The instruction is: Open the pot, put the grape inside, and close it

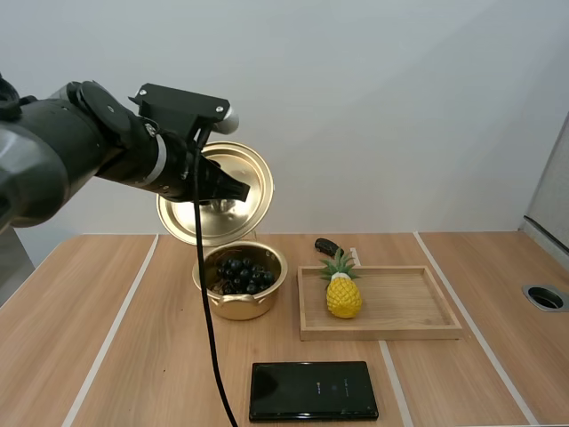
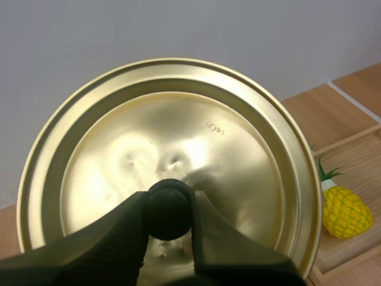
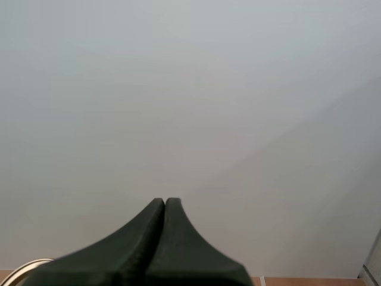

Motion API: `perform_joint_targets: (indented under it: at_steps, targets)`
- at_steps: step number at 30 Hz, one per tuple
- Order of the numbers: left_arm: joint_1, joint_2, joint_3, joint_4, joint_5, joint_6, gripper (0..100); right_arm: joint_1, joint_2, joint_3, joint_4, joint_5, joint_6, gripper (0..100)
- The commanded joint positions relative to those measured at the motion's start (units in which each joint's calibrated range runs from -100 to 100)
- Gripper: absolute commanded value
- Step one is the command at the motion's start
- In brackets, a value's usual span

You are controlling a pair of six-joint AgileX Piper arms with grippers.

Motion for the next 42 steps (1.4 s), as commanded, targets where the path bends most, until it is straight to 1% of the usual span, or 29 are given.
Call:
perform_joint_targets:
  at_steps: [1,7,18,26,34,42]
  targets:
    - [-1.05,2.87,0.13,-1.24,-2.07,0.41,0,-0.28,-1.44,-0.51,-0.18,-0.35,-0.42,0]
    - [-2.83,9.22,0.13,0.37,-2.24,0.41,0,-0.28,-3.21,-0.51,-0.77,0.68,-0.79,0]
    - [-2.86,18.16,-0.62,3.08,-6.88,0.41,0,-0.28,-6.22,-0.51,-1.04,1.16,-0.78,0]
    - [-2.86,22.84,-6.44,3.25,1.82,0.41,0,-0.28,-7.52,-0.39,-1.04,1.16,-0.78,0]
    - [-2.86,27.75,-11.78,3.37,10.44,-1.94,0,-0.28,-9.15,-0.39,-1.04,1.16,-0.78,0]
    - [-2.86,31.63,-12.08,4.75,11.26,-2.18,0,-0.28,-9.58,-0.39,-1.24,1.16,-1.68,0]
